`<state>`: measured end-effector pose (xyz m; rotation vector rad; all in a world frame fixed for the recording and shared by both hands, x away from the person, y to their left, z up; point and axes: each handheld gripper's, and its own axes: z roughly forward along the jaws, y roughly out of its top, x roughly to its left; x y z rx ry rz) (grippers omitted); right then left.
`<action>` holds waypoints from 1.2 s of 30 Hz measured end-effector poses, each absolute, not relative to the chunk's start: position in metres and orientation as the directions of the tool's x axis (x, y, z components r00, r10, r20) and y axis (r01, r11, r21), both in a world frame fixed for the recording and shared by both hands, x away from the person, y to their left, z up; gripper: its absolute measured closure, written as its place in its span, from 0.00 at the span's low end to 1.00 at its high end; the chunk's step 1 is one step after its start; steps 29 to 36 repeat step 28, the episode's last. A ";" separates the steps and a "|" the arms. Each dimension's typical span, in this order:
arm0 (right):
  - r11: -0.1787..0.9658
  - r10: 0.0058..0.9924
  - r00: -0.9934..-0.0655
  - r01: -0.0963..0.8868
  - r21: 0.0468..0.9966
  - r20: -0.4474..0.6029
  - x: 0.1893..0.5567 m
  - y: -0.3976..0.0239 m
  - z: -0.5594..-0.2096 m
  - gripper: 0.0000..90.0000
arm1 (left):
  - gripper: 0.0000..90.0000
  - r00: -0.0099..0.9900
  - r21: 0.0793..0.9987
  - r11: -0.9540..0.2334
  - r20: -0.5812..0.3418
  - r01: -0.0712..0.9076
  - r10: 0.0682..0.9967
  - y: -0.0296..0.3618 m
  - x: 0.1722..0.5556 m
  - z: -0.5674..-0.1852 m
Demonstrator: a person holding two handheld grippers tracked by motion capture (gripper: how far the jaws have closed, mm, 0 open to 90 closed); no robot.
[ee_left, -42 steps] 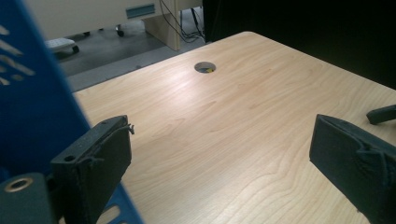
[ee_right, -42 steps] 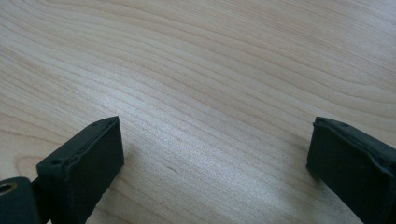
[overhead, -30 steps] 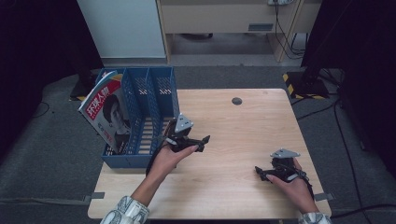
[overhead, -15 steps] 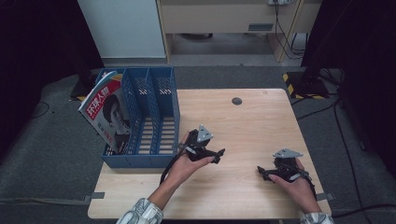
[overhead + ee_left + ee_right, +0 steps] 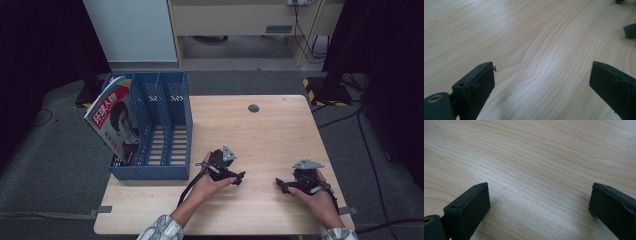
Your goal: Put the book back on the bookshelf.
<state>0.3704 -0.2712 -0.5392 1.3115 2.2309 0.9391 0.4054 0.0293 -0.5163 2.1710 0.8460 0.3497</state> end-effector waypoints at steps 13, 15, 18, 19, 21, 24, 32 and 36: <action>0.341 0.870 -0.492 0.612 0.713 0.006 0.370 -0.272 -0.539 0.04 | 0.06 0.702 0.700 -0.504 0.007 0.505 0.713 0.032 0.418 -0.536; 0.340 0.871 -0.491 0.614 0.713 0.008 0.370 -0.271 -0.539 0.04 | 0.06 0.700 0.704 -0.497 0.000 0.507 0.714 0.032 0.418 -0.537; 0.341 0.870 -0.492 0.613 0.713 0.007 0.370 -0.272 -0.539 0.04 | 0.05 0.702 0.708 -0.496 0.001 0.503 0.713 0.033 0.418 -0.537; 0.341 0.870 -0.492 0.613 0.713 0.007 0.370 -0.272 -0.539 0.04 | 0.05 0.701 0.709 -0.494 -0.002 0.504 0.713 0.034 0.418 -0.538; 0.341 0.870 -0.492 0.612 0.713 0.007 0.370 -0.272 -0.539 0.04 | 0.04 0.702 0.707 -0.494 -0.005 0.506 0.712 0.034 0.418 -0.538; 0.341 0.870 -0.492 0.613 0.713 0.007 0.370 -0.272 -0.539 0.04 | 0.03 0.699 0.706 -0.491 -0.008 0.511 0.715 0.035 0.418 -0.538; 0.337 0.873 -0.488 0.617 0.711 0.010 0.370 -0.271 -0.539 0.04 | 0.01 0.682 0.700 -0.484 -0.006 0.524 0.731 0.035 0.417 -0.538; 0.337 0.873 -0.488 0.617 0.711 0.010 0.370 -0.271 -0.539 0.04 | 0.01 0.682 0.700 -0.484 -0.006 0.524 0.731 0.035 0.417 -0.538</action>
